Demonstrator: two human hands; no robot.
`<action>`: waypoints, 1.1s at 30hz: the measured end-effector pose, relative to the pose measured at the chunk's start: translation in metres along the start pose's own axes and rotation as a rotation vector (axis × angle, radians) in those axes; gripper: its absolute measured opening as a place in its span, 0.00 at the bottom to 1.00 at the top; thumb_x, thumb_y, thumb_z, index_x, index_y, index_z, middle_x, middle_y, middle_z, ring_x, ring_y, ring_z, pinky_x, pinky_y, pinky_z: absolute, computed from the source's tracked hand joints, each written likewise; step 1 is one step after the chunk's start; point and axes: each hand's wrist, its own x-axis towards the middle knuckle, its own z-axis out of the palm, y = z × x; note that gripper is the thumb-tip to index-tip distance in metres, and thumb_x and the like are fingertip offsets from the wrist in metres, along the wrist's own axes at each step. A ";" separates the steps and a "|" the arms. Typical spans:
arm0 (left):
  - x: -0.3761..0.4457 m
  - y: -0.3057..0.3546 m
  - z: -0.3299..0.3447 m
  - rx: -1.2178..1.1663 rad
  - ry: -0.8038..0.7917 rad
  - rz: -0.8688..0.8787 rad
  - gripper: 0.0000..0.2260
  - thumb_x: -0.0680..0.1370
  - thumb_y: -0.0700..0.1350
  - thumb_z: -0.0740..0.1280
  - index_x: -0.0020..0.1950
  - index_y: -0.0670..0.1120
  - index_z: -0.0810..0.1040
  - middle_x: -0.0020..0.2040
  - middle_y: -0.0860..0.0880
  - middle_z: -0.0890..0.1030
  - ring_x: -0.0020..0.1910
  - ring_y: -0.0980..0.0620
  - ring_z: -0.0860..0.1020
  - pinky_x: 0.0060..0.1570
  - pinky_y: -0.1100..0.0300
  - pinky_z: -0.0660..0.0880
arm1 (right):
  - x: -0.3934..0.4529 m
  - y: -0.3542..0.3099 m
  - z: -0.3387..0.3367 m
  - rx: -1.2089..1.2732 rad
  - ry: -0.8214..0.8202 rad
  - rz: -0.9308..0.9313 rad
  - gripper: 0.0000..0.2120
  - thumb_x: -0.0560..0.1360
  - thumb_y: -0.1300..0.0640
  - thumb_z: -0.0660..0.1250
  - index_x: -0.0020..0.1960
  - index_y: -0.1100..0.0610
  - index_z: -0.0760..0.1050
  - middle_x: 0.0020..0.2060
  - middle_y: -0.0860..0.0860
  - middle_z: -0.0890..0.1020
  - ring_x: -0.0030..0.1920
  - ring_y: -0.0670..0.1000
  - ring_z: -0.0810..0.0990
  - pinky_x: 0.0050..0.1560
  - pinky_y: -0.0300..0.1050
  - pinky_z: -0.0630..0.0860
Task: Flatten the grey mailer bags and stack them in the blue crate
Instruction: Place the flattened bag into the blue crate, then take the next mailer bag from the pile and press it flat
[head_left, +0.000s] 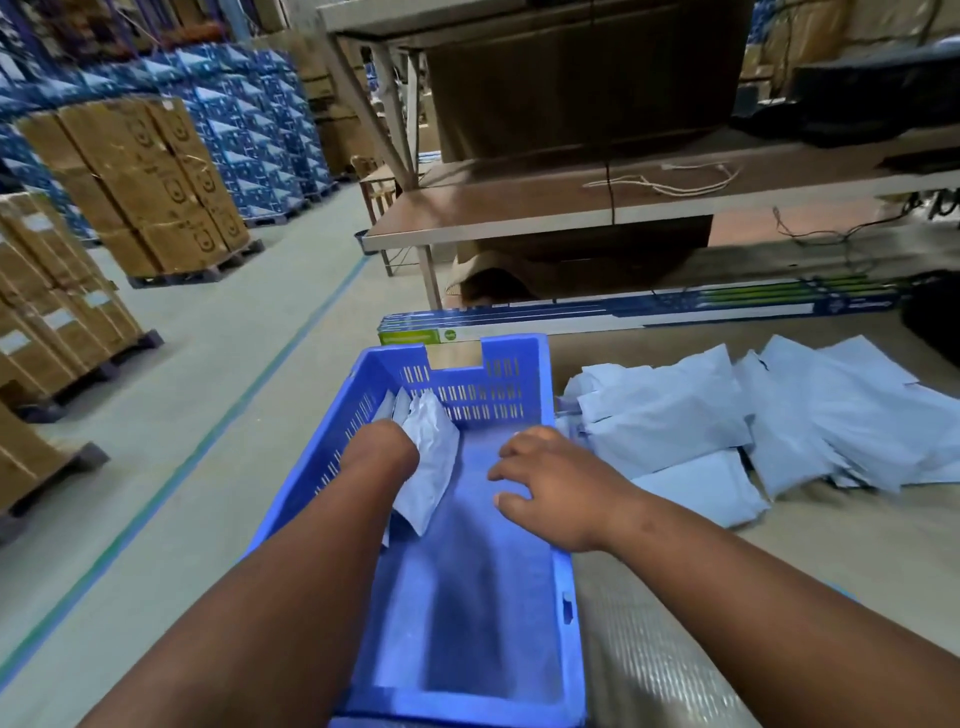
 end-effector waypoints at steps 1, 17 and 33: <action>-0.003 0.001 -0.004 -0.021 -0.034 -0.016 0.12 0.82 0.44 0.67 0.66 0.48 0.78 0.56 0.36 0.76 0.64 0.43 0.80 0.62 0.52 0.80 | 0.000 0.000 0.000 0.002 0.000 -0.001 0.21 0.83 0.43 0.62 0.73 0.47 0.77 0.73 0.47 0.74 0.76 0.52 0.64 0.76 0.48 0.63; -0.059 0.067 -0.074 -0.183 0.169 0.118 0.08 0.70 0.51 0.72 0.44 0.49 0.78 0.44 0.48 0.81 0.42 0.46 0.80 0.37 0.57 0.75 | -0.018 0.028 -0.025 0.132 0.086 -0.051 0.22 0.84 0.39 0.61 0.73 0.48 0.76 0.79 0.49 0.65 0.82 0.52 0.57 0.77 0.49 0.61; -0.144 0.288 -0.003 0.051 0.051 0.631 0.13 0.74 0.55 0.74 0.51 0.48 0.79 0.50 0.46 0.81 0.55 0.42 0.82 0.48 0.54 0.75 | -0.117 0.225 -0.018 -0.107 -0.059 0.280 0.26 0.79 0.39 0.64 0.74 0.48 0.71 0.70 0.50 0.73 0.69 0.57 0.74 0.61 0.55 0.78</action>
